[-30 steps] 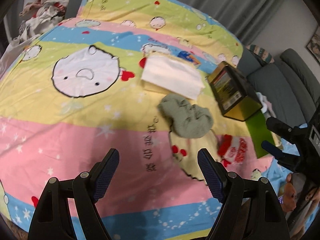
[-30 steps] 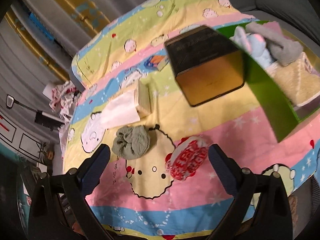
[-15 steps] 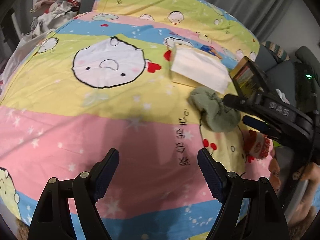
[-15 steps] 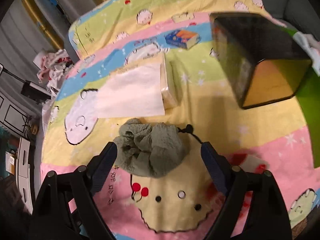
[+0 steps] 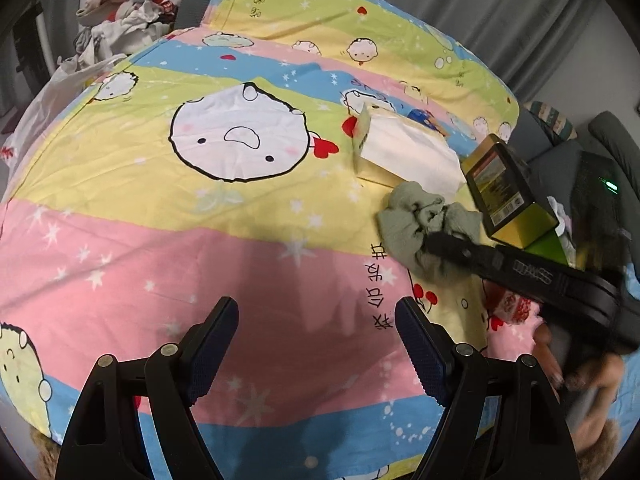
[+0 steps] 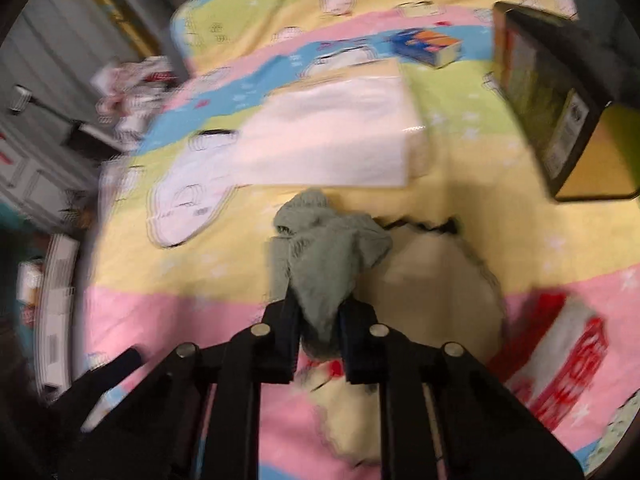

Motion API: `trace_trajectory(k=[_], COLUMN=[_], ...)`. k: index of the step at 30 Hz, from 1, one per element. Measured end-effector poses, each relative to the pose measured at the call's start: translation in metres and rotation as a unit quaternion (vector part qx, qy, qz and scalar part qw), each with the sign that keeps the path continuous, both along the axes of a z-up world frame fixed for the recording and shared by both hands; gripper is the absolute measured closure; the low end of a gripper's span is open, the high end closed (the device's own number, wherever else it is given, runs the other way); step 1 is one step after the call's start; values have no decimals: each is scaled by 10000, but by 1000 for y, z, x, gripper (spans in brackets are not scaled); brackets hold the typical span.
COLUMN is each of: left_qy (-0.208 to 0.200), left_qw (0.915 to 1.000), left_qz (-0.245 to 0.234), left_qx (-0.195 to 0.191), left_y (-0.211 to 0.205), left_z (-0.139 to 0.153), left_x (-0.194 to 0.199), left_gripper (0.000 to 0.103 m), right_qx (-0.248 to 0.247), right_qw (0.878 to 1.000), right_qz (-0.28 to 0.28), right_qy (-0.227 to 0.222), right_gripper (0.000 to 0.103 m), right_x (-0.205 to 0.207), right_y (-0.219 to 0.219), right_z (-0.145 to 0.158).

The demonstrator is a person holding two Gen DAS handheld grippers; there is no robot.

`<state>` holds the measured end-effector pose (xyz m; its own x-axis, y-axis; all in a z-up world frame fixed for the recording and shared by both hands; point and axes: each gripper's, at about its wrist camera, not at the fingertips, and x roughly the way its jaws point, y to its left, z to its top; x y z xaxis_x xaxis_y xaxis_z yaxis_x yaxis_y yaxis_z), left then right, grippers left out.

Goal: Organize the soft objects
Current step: 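Grasp the sage-green cloth with the right gripper, then lift and carry the green cloth with the right gripper over the box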

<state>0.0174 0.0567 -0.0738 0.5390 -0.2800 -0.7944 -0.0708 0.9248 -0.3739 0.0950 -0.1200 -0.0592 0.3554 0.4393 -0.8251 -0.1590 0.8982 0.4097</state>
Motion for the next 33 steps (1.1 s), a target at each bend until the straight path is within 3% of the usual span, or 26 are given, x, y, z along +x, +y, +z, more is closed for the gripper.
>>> trace_trajectory(k=[4,9,10,13,14,20,23,25,30,33], left_qy=[23,101,99,66,47,-80,-120,-54,134,78], left_qw=[9998,9993,9992,9981,9973,9957,9948,9947,9936,9929], left_qz=[-115,-245,-285,-471,-548,-810,-867,-868,-902,-974], left_qx=[-148,-245,-256,-395,-481,-451,-514,-553,-664,-672], left_y=[-2,-9,-12,-22,-26,-50,-57,-60,-66,-70], left_z=[-3,-7,-8,-8,-9,-6,-8,-12,-25,-27], left_x=[0,0,0,-1,-1,5,11,18,30,35], left_gripper=[22,22,22,22,22,26,29,44,57,65], right_qx=[345,272,190,59,61,407,722,836,868,763], right_qw=[9985,9977,9984,9996,9998,9987,9968,9958,9955,9959], right_qz=[405,551,430,81,-2,-280,-329,-301,-56,-31], right_qy=[107,277,314,277,214,82,140,206,369,486], right_gripper=[89,86,81,51,46,37,37,37,39,46], right_x=[-20,-37,-39,-40,-40,-39,-34,-30,-16,-8], right_y=[2,2,-3,-17,-22,-48,-49,-45,-24,-18], right_z=[10,6,5,10,13,25,24,20,3,-10])
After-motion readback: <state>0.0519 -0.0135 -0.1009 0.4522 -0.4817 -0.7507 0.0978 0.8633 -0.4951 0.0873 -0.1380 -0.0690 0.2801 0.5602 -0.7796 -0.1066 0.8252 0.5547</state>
